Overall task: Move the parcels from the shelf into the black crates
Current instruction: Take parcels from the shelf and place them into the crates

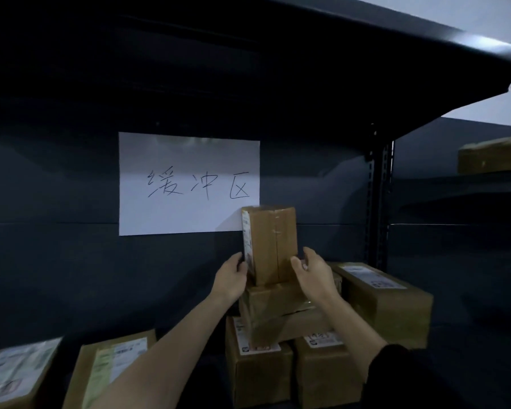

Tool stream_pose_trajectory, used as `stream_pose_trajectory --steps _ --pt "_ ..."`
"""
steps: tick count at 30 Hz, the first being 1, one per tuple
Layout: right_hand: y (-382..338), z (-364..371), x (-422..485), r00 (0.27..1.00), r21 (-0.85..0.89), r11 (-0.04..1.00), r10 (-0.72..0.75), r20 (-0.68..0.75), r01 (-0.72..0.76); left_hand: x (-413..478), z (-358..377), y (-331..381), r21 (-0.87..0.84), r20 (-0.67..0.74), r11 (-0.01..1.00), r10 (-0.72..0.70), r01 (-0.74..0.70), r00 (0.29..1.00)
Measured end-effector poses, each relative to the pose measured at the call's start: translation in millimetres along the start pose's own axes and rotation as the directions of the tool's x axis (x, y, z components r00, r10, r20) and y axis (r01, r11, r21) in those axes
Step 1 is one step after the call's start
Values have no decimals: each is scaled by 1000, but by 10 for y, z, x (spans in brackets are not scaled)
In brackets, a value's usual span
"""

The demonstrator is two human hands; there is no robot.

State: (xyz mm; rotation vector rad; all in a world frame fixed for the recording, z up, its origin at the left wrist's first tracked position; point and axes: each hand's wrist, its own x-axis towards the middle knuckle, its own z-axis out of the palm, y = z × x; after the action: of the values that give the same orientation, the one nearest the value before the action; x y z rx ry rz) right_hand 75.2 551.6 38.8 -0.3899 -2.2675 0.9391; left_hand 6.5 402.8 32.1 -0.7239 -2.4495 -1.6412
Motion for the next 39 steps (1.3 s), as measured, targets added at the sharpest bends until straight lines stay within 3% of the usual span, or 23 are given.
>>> stream_pose_trajectory --steps 8,15,17,20,22,25,32,39 --pt "47 28 65 998 29 999 -20 54 19 247 58 -15 -168 112 977 -116 134 987" --pt "5 11 -37 993 93 992 -90 70 83 198 79 20 -319 164 933 -116 164 980" --pt "-15 3 -69 994 140 986 -96 56 88 159 49 38 -344 162 926 -101 152 982" --pt "-69 -3 -134 996 344 937 -84 37 66 52 -16 112 -365 142 930 17 36 990" --pt "-129 -21 -212 994 476 878 -94 53 58 -67 -99 186 -373 106 925 116 -69 988" --pt "-202 -20 -336 986 599 800 -124 108 35 -266 -260 233 -361 -5 923 142 -134 990" --pt "-377 192 -615 964 692 722 -174 202 -14 -880 -640 -18 -311 -204 943 51 -114 978" --pt "-398 588 -812 901 748 622 -151 407 -233 -1382 -893 -224 -210 -361 976 -15 -65 932"
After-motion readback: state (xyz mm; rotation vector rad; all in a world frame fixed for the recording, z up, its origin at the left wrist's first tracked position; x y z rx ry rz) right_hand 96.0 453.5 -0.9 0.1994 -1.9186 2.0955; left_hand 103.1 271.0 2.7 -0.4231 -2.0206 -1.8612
